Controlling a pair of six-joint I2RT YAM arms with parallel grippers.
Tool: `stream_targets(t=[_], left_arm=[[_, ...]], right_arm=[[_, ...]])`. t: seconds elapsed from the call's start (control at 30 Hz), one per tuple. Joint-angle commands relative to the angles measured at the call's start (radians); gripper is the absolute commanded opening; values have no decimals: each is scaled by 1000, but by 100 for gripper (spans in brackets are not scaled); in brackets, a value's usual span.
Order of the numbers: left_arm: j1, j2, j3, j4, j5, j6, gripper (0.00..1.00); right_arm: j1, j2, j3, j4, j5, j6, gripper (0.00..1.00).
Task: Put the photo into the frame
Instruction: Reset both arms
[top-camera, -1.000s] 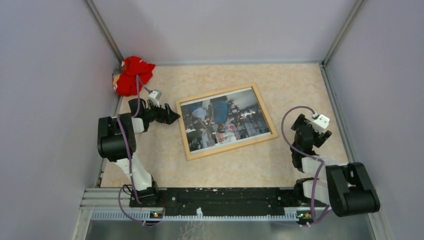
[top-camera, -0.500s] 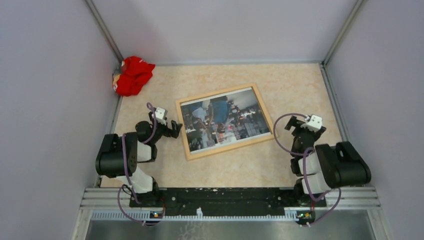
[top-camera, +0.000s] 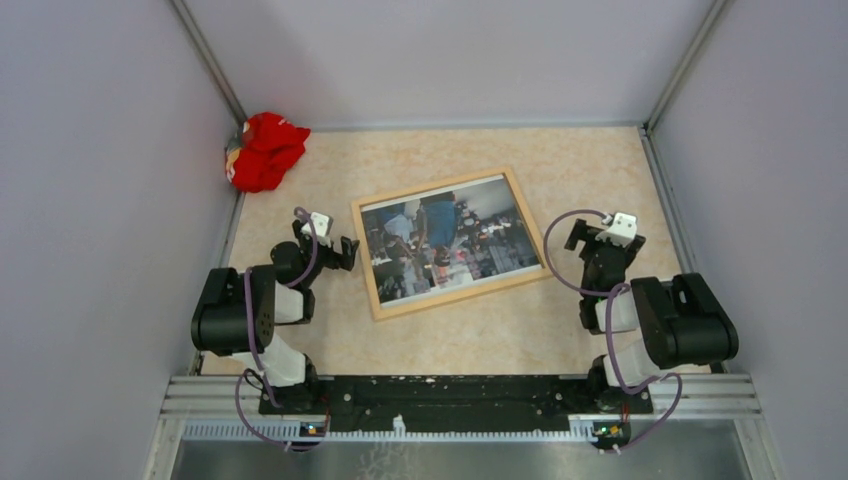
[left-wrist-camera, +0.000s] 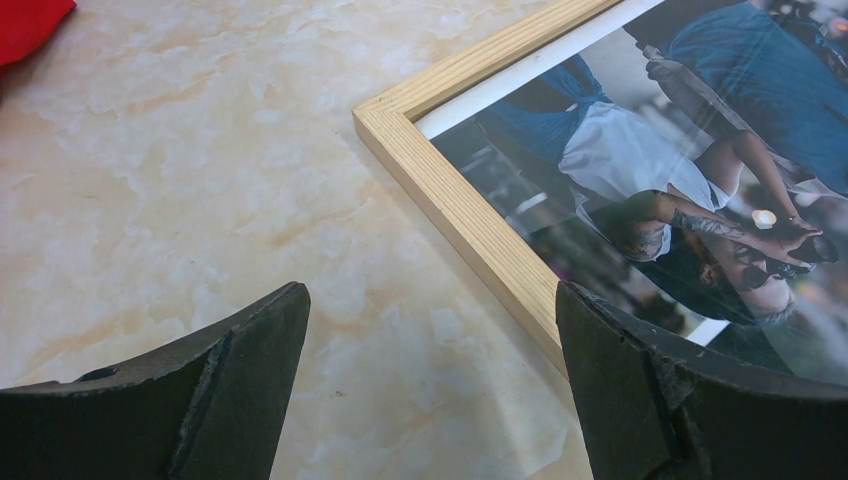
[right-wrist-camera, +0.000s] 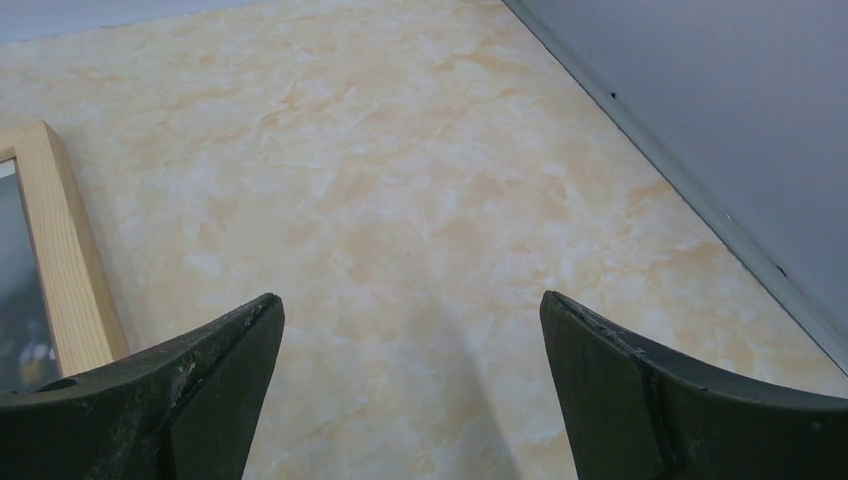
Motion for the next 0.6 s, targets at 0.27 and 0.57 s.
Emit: stream_targets(t=[0.27,0.57], left_arm=[[-4,-12,9,49,-3,20,99],[-8,-18,5,51,-9,20,99]], right_arm=[[-7,-21,6,8,-26,17,99],[-7,-20,6,8,-26,17,99]])
